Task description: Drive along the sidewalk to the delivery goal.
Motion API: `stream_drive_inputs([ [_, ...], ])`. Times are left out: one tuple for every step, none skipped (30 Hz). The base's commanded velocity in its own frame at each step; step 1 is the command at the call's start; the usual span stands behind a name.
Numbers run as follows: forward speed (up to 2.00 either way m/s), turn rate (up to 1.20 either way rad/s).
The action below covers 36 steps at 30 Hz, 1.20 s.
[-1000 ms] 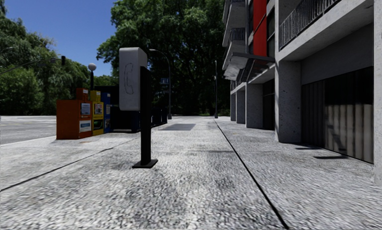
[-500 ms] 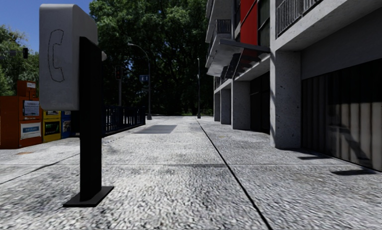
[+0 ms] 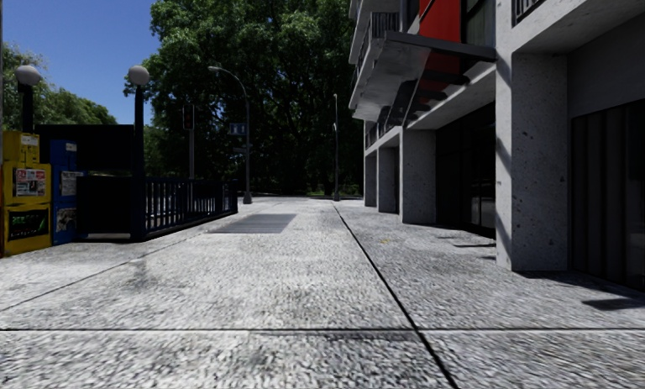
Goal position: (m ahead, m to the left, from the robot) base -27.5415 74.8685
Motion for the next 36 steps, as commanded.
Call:
stream_drive_inputs([
  [2.00, 0.00],
  [2.00, 0.00],
  [2.00, 0.00],
  [2.00, 0.00],
  [2.00, 0.00],
  [2.00, 0.00],
  [2.00, 0.00],
  [2.00, 0.00],
  [2.00, 0.00],
  [2.00, 0.00],
  [2.00, 0.00],
  [2.00, 0.00],
  [2.00, 0.00],
  [2.00, 0.00],
  [2.00, 0.00],
  [2.00, 0.00],
  [2.00, 0.00],
  [2.00, 0.00],
  [2.00, 0.00],
  [2.00, 0.00],
  [2.00, 0.00],
  [2.00, 0.00],
  [2.00, 0.00],
  [2.00, 0.00],
  [2.00, 0.00],
  [2.00, 0.00],
  [2.00, 0.00],
  [2.00, 0.00],
  [2.00, 0.00],
  [2.00, 0.00],
  [2.00, 0.00],
  [2.00, 0.00],
  [2.00, 0.00],
  [2.00, 0.00],
  [2.00, 0.00],
  [2.00, 0.00],
])
